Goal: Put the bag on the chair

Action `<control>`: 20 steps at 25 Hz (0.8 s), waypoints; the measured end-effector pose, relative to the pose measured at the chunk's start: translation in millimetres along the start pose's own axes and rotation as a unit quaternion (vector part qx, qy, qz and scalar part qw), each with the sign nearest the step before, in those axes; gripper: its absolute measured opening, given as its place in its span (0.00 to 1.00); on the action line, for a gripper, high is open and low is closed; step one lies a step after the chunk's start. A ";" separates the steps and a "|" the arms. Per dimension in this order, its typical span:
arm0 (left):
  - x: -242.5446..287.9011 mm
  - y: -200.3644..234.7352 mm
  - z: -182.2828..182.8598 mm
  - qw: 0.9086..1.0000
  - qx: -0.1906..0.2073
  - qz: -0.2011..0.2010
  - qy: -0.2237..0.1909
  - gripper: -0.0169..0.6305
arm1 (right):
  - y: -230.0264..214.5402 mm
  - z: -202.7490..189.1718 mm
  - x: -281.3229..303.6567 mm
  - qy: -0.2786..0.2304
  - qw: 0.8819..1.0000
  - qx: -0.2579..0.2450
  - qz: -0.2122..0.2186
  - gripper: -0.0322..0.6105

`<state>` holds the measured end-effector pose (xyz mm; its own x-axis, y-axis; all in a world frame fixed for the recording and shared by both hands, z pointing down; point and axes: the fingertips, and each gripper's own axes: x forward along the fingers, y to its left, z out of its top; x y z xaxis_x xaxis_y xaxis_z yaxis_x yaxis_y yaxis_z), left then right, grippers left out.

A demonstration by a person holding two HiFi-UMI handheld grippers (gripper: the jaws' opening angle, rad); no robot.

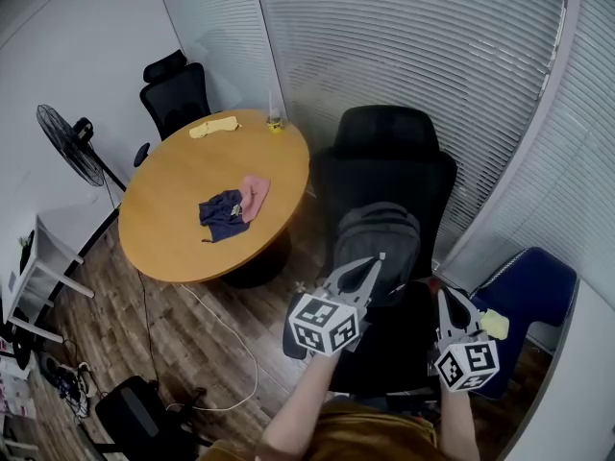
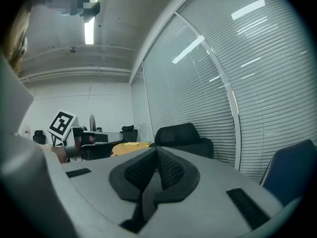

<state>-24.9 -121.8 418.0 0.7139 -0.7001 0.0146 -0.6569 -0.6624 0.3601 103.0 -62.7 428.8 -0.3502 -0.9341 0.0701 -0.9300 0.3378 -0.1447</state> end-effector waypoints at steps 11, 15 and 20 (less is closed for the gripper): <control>9.6 1.4 -4.1 1.000 -0.009 -0.004 0.003 0.06 | -11.5 -2.0 -1.6 0.005 1.000 -0.005 -0.016 0.07; 11.0 7.1 -8.7 1.000 -0.016 0.005 0.011 0.06 | -13.0 -2.5 -1.4 0.007 1.000 -0.006 -0.018 0.07; 12.2 10.3 -8.0 1.000 -0.022 0.006 0.009 0.06 | -15.3 -5.7 -1.3 0.014 1.000 -0.004 -0.022 0.07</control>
<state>-21.0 -135.1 429.3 0.7102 -0.7031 0.0353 -0.6544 -0.6408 0.4014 117.1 -66.1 436.5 -0.3119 -0.9444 0.1038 -0.9453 0.2975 -0.1337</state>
